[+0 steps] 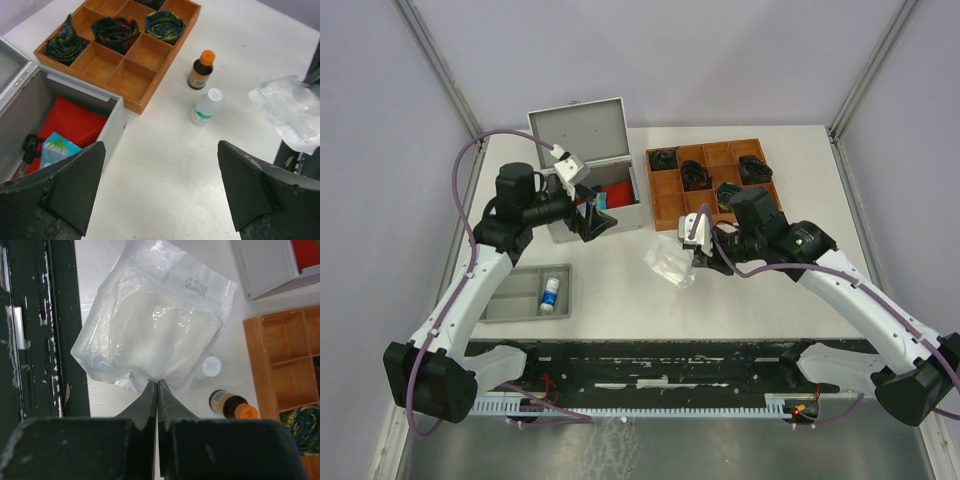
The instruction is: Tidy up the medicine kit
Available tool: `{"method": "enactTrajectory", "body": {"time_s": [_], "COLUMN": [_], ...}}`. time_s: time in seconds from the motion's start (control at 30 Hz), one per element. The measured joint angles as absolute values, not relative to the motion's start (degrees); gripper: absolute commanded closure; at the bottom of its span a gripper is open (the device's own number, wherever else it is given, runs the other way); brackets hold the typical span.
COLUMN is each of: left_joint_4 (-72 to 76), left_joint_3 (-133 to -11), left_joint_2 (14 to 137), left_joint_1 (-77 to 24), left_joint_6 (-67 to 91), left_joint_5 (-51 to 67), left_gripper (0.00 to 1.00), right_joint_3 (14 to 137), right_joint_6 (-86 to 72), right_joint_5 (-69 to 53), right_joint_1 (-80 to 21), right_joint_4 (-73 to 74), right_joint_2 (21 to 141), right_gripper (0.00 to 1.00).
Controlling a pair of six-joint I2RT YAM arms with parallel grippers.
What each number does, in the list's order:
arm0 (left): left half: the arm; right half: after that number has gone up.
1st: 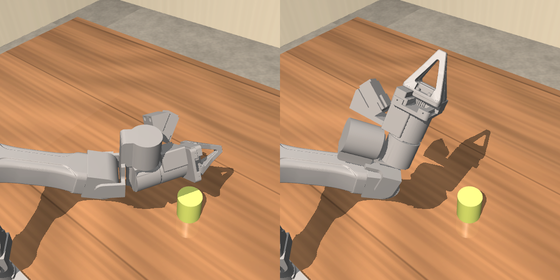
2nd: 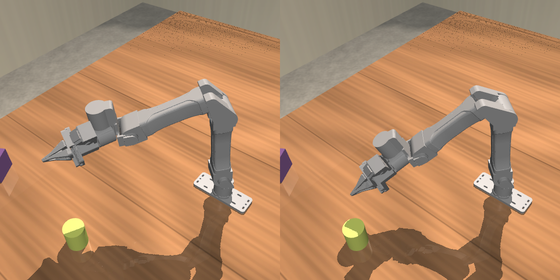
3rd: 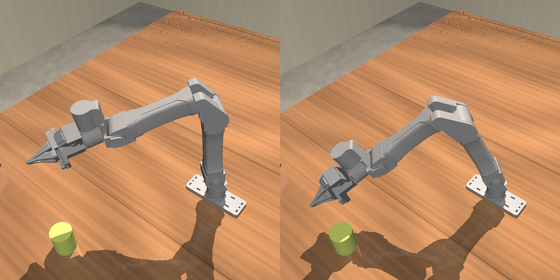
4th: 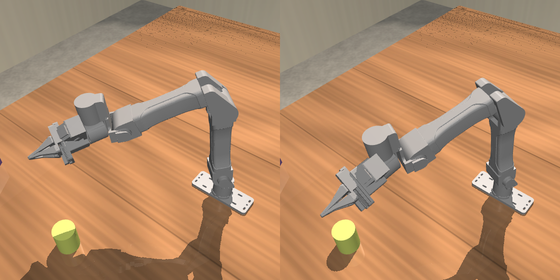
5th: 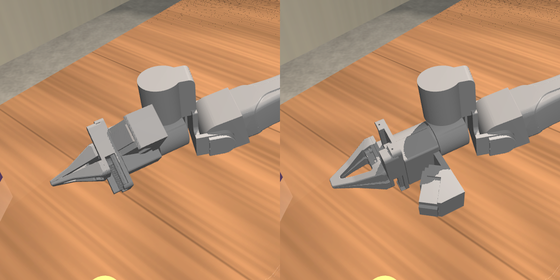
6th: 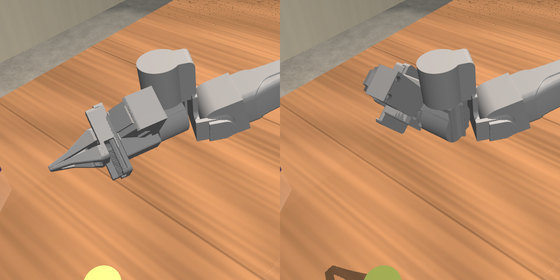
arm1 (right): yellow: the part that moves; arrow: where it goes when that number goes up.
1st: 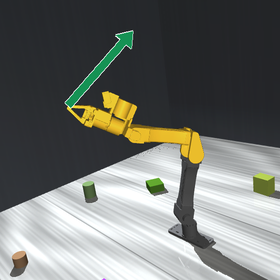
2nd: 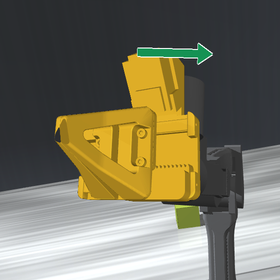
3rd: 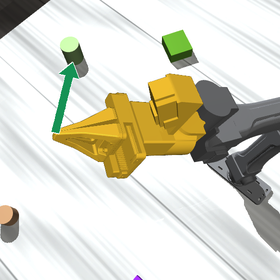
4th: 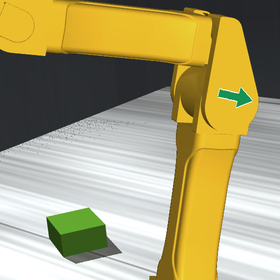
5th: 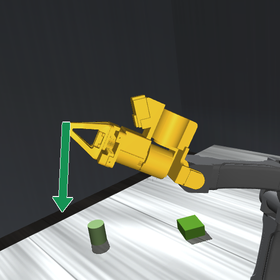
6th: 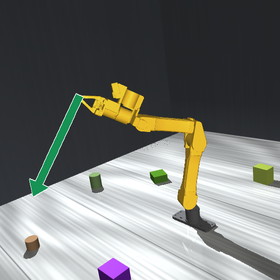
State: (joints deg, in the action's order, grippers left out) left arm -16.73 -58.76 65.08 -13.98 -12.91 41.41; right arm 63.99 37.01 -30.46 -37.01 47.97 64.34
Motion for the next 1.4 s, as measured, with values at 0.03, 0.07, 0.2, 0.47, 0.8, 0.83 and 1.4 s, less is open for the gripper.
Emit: {"method": "enactTrajectory", "body": {"time_s": [0.03,0.07,0.2,0.47,0.8,0.83,1.4], "left_joint_4": [-16.14,-15.64,-13.63,-4.45,-1.41,-1.02,9.67], "left_joint_3": [-58.76,-58.76,-58.74,-53.01,-55.42,-55.66,-54.35], "left_joint_2": [65.08,65.08,65.08,64.86,70.43,71.29,75.37], "left_joint_1": [-13.98,-14.0,-14.02,-16.47,-21.87,-22.35,-25.87], "left_joint_6": [-11.44,-9.89,-3.38,13.17,22.94,23.49,37.47], "left_joint_5": [42.57,43.62,47.0,51.16,51.51,51.46,52.69], "left_gripper": [0.0,0.01,0.01,0.01,0.05,0.05,0.26], "right_joint_3": [64.55,65.12,65.43,63.18,62.02,61.98,61.14], "right_joint_6": [36.23,35.2,30.85,25.87,25.28,25.28,25.26], "right_joint_5": [-30.41,-30.41,-30.44,-30.06,-27.27,-26.94,-25.34], "right_joint_1": [-37.01,-37.01,-37.01,-37.1,-37.3,-37.3,-37.39], "right_joint_4": [46.94,45.28,38.65,30.7,29.89,29.82,29.1], "right_joint_2": [64.42,64.58,65.36,65.52,64.38,64.16,63.33], "right_gripper": [0.99,0.99,0.99,0.99,0.99,0.99,0.99]}}
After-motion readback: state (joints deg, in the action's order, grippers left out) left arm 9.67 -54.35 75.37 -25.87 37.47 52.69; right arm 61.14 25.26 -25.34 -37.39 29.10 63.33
